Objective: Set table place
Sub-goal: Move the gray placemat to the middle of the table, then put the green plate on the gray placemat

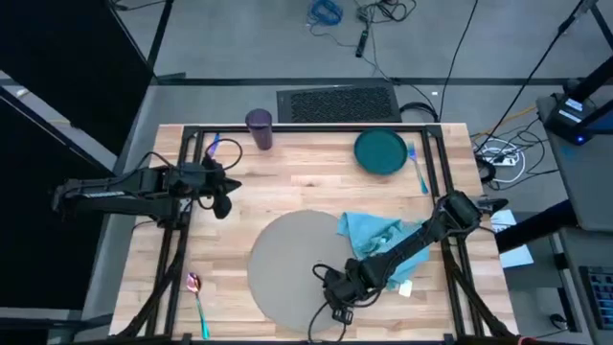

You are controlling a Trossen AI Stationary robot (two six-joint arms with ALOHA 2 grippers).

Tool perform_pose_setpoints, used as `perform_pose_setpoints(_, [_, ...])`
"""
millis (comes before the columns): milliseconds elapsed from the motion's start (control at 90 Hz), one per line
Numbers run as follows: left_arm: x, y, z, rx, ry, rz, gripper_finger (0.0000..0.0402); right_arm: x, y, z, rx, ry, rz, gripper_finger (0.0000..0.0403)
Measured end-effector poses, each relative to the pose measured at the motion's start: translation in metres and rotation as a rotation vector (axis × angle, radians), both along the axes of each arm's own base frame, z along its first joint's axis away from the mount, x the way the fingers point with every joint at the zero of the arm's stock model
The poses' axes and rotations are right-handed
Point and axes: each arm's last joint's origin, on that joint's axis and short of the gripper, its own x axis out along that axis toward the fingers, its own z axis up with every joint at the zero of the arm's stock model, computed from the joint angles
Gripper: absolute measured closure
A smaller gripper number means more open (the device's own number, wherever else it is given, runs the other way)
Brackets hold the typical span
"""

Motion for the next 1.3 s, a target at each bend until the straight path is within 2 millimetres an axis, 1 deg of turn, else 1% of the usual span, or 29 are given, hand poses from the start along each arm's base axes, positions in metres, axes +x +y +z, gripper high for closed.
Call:
perform_pose_setpoints(100, [0.001, 0.000, 0.001, -0.005, -0.016, -0.011, 0.0402, 0.001, -0.008, 0.005, -0.047, -0.021, -0.014, 0.0403])
perform_pose_setpoints(367, [0.001, -0.001, 0.001, -0.006, -0.014, -0.022, 0.0402, 0.010, -0.022, 0.007, -0.058, -0.037, 0.012, 0.0403])
perform_pose_setpoints(700, [0.001, -0.001, 0.001, -0.004, -0.013, -0.023, 0.0402, 0.006, -0.022, 0.008, -0.056, 0.003, 0.026, 0.0403])
perform_pose_setpoints(944, [0.001, -0.001, 0.001, -0.005, -0.013, -0.022, 0.0402, 0.004, -0.022, 0.011, -0.074, -0.007, 0.026, 0.0403])
perform_pose_setpoints(1000, [0.001, -0.001, 0.001, -0.005, -0.013, -0.022, 0.0402, 0.004, -0.022, 0.017, -0.084, -0.028, 0.027, 0.0403])
perform_pose_setpoints(1067, [0.001, -0.001, 0.001, -0.005, -0.013, -0.021, 0.0402, 0.001, -0.023, 0.028, -0.109, -0.067, 0.020, 0.0403])
perform_pose_setpoints(1222, [0.001, -0.001, 0.001, -0.005, -0.013, -0.021, 0.0402, -0.013, -0.031, 0.064, -0.190, -0.134, 0.001, 0.0403])
perform_pose_setpoints(1300, [0.001, 0.000, 0.001, -0.004, -0.016, -0.019, 0.0402, -0.022, -0.041, 0.083, -0.271, -0.161, -0.011, 0.0403])
